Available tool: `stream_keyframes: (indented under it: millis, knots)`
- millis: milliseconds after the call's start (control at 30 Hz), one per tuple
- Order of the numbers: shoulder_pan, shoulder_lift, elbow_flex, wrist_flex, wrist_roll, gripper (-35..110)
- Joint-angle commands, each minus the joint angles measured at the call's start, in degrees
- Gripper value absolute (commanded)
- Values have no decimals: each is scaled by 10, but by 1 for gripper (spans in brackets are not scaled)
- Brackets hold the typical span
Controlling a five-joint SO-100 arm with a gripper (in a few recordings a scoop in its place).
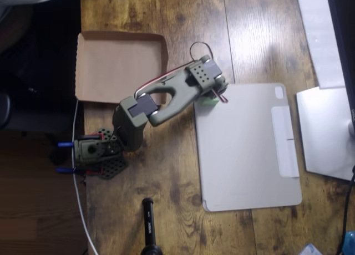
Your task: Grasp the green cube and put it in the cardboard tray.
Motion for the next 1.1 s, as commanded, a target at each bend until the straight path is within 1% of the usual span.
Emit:
stream_keyframes:
  millis: [0,300,567,633,767,1067]
  knots:
    - [-13,30,24,-25,-4,31]
    - [-13,30,57,-71,-15,31]
    - [7,71,134,-137,-44,31]
    - [12,81,142,-141,-49,29]
    - [18,83,142,-140,-52,27]
    - [14,87,153,-142,-48,12]
